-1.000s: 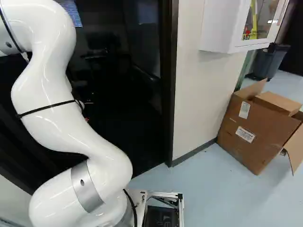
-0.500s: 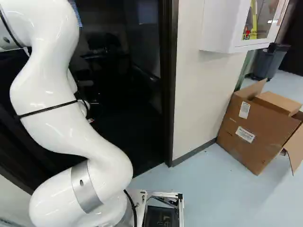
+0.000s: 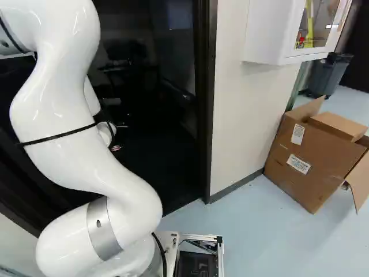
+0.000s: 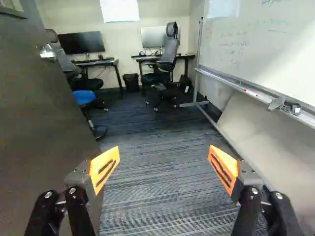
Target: Open the door and move inside
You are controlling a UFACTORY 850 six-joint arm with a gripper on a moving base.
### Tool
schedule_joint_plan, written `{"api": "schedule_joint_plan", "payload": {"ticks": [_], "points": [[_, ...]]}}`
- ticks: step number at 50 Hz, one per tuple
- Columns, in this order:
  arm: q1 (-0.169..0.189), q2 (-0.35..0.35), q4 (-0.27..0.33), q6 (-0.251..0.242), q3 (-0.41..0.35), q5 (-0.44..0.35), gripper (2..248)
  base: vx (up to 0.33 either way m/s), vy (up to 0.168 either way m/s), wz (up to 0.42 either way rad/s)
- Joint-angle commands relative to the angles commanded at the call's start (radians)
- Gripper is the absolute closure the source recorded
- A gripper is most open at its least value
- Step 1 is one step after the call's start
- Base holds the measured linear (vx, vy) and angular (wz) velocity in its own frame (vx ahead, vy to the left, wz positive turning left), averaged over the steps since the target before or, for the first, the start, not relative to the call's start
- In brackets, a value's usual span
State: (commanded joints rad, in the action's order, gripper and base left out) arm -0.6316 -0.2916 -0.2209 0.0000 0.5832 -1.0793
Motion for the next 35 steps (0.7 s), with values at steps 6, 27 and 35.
{"api": "schedule_joint_plan", "payload": {"ticks": [6, 27, 35], "points": [[0.015, 0.014, 0.007, 0.000, -0.017, -0.005, 3, 0.000, 0.000, 0.000], [0.071, 0.061, 0.042, 0.000, -0.072, -0.019, 3, 0.000, 0.000, 0.000], [0.094, 0.078, 0.063, 0.000, -0.092, -0.024, 3, 0.000, 0.000, 0.000]]}}
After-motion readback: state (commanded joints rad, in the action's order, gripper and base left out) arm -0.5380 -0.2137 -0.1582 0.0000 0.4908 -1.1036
